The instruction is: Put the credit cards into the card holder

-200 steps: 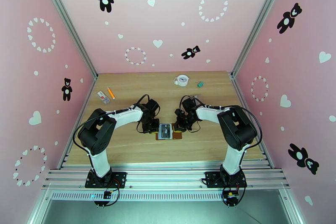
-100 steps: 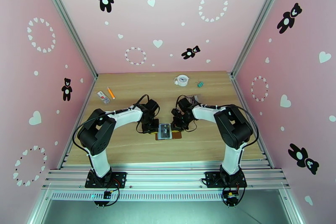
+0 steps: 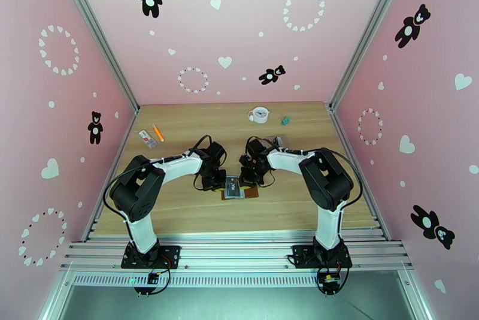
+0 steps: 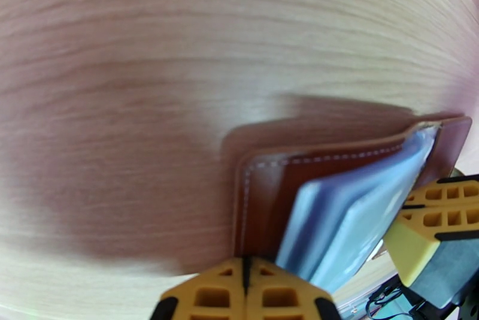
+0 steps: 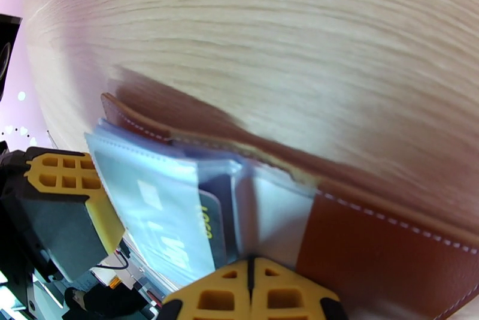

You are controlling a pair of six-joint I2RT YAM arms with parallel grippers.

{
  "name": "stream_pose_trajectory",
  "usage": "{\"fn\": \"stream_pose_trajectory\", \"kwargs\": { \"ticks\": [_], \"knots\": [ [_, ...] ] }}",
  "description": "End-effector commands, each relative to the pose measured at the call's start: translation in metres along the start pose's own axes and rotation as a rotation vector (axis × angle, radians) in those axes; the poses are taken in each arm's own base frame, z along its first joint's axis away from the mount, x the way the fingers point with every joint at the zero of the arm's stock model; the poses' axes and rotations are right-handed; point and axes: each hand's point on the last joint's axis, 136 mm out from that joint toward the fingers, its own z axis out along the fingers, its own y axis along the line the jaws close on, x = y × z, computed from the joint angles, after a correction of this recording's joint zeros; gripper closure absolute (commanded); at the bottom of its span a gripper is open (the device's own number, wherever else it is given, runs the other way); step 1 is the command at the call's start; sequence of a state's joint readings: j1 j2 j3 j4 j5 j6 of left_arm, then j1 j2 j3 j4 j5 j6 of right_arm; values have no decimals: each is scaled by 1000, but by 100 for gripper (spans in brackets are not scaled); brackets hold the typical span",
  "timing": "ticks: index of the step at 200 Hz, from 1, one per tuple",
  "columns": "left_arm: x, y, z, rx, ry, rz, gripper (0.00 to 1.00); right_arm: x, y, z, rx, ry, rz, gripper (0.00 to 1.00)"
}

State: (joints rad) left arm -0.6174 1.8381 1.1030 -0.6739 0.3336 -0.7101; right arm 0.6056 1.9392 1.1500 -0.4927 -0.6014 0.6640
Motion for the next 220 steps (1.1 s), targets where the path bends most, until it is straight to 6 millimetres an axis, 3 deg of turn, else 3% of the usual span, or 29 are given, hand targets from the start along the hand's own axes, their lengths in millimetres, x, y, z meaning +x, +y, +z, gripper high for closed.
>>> {"fn": "stream_pose_trajectory", "kwargs": {
  "ticks": [1, 40, 68, 112, 171, 195, 220],
  "knots": [
    [8, 21, 19, -67, 35, -5, 100, -3, 27, 9, -66, 3, -68, 100],
    [5, 18, 10, -68, 13, -1, 100, -4, 41, -4, -105, -24, -115, 100],
    [2, 14, 3, -66, 0, 8, 100, -3, 40, -6, -99, -28, -118, 100],
    [1, 12, -18, -74, -2, -19, 93, -6, 26, -16, -30, -58, -78, 100],
    [-7, 8, -50, -55, -52, -14, 82, -12, 33, -26, -31, -84, -83, 100],
    [-9, 7, -57, -16, -70, -17, 81, -20, 40, -44, -18, -129, -98, 100],
    [-5, 3, -51, 39, -53, -11, 81, -32, 40, -77, 62, -191, -115, 99]
  ]
}}
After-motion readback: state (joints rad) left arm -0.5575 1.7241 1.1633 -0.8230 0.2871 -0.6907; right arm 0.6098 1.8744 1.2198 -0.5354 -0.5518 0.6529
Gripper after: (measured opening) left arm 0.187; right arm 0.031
